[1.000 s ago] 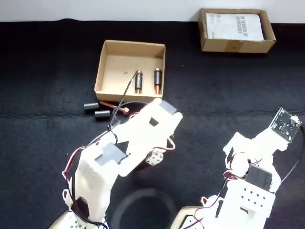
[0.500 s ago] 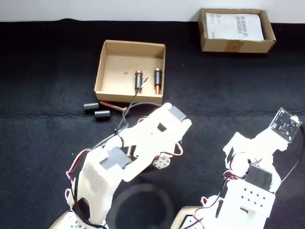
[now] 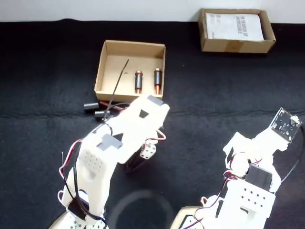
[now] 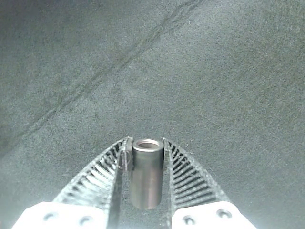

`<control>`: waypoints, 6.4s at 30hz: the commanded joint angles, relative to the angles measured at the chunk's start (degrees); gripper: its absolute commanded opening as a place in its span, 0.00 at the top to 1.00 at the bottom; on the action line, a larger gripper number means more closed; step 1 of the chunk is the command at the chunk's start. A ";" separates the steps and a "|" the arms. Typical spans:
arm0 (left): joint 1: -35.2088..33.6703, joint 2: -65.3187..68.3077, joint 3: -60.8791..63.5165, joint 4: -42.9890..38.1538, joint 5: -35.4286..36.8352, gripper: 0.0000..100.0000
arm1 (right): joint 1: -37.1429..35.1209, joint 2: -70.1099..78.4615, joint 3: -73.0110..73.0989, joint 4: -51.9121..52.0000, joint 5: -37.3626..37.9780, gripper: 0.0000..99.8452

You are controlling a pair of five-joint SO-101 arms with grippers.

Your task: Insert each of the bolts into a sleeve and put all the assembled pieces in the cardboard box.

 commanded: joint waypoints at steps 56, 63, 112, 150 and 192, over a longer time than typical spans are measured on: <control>-14.64 -15.08 -2.77 -2.46 32.00 0.91 | -18.95 -1.27 -3.30 -3.03 2.11 0.99; -14.64 -15.08 -3.21 -6.77 35.87 0.91 | -19.91 -1.27 -3.03 -3.03 2.11 0.99; -13.93 -15.08 -13.85 -2.11 38.86 0.68 | -20.00 2.77 -3.03 -1.54 2.37 0.99; -15.16 -5.23 -7.52 1.14 38.68 0.68 | -20.00 2.86 -2.95 -4.26 2.46 0.99; -15.08 -30.02 11.74 4.04 -16.70 0.68 | -19.65 2.42 -2.77 -4.35 2.02 0.99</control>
